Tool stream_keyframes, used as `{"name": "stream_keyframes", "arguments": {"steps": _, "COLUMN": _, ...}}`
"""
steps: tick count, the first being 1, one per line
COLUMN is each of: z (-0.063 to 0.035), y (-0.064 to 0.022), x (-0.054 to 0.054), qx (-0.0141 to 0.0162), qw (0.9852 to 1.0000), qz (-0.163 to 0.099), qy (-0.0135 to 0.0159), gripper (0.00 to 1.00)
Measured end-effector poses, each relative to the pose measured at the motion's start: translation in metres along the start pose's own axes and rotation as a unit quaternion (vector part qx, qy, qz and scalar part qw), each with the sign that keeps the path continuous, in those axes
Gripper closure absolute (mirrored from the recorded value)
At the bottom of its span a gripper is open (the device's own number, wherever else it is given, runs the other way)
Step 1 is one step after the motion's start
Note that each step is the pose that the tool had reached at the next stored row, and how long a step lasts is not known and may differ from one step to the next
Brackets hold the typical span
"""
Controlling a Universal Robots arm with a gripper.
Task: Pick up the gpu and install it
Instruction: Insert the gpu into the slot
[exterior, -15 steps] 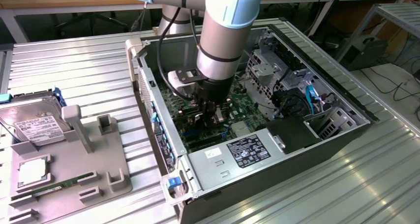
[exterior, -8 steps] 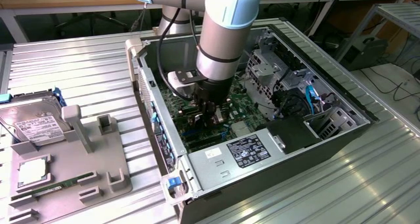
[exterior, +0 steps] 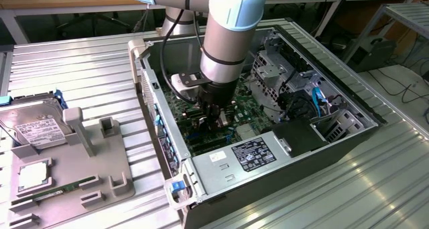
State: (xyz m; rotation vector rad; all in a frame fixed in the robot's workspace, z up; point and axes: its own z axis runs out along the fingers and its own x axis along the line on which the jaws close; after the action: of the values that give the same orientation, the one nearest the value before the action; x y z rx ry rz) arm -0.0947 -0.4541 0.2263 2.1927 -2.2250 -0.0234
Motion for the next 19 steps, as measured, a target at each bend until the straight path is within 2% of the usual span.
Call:
{"name": "stream_keyframes", "arguments": {"steps": 13, "z": 0.0005, "y": 0.0002, "x": -0.0001, "qx": 0.0004, "qw": 1.0, "qz": 0.0, "qy": -0.0006, "gripper": 0.71}}
{"name": "stream_keyframes", "arguments": {"steps": 14, "z": -0.0002, "y": 0.0001, "x": 0.0, "qx": 0.0002, "qw": 1.0, "qz": 0.0, "qy": 0.0, "gripper": 0.64}}
{"name": "stream_keyframes", "arguments": {"steps": 19, "z": -0.0069, "y": 0.0002, "x": -0.0001, "qx": 0.0017, "qw": 1.0, "qz": 0.0, "qy": 0.0, "gripper": 0.64}}
